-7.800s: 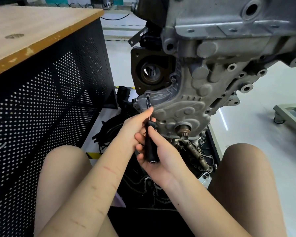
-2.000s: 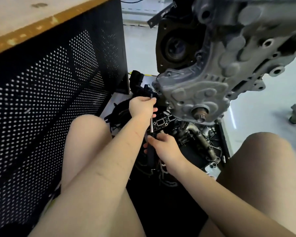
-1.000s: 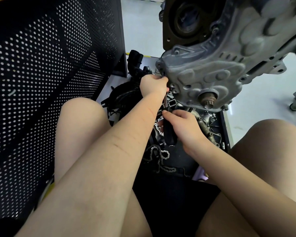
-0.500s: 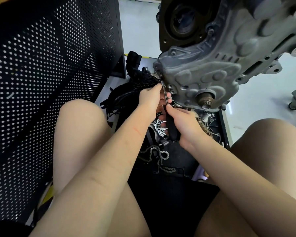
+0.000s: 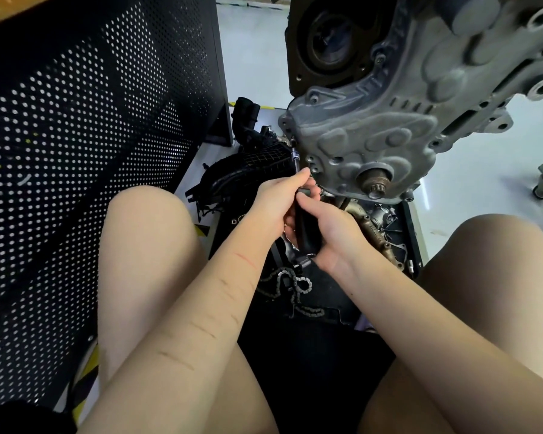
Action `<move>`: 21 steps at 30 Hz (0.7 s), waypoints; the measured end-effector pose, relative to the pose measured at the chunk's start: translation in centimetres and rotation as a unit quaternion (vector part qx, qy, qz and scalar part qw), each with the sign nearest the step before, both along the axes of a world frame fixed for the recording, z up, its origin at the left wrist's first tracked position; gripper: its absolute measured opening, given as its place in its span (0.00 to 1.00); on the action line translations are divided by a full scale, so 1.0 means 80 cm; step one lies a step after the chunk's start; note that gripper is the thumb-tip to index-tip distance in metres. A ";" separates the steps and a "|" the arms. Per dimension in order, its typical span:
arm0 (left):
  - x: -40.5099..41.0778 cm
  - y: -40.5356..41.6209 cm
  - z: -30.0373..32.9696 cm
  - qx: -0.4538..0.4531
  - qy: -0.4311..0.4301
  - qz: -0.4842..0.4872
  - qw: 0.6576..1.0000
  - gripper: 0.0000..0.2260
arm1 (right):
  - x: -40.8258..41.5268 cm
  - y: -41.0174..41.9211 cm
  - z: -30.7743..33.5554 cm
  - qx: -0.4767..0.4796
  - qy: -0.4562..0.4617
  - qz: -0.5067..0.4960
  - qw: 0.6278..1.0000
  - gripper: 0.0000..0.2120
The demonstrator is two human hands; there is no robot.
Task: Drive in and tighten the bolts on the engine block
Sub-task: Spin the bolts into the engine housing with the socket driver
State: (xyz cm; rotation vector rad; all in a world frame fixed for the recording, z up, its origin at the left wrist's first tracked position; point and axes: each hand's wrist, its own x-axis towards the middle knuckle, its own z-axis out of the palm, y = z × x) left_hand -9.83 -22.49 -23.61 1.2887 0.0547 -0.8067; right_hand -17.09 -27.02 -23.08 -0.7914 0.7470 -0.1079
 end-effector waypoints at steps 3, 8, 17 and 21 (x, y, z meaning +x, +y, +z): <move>0.000 0.002 -0.003 -0.017 0.013 -0.023 0.999 0.12 | 0.000 -0.001 0.003 0.076 -0.008 -0.017 0.997 0.09; 0.000 0.007 0.001 -0.067 0.071 -0.020 0.995 0.12 | -0.002 0.003 0.009 0.109 -0.049 -0.021 0.993 0.07; -0.008 0.002 -0.006 -0.062 0.079 0.000 0.995 0.12 | -0.009 -0.005 0.009 0.115 0.004 -0.004 0.993 0.12; -0.009 0.004 -0.004 -0.095 0.110 -0.001 0.989 0.13 | -0.011 -0.007 0.011 0.147 -0.006 -0.002 0.989 0.15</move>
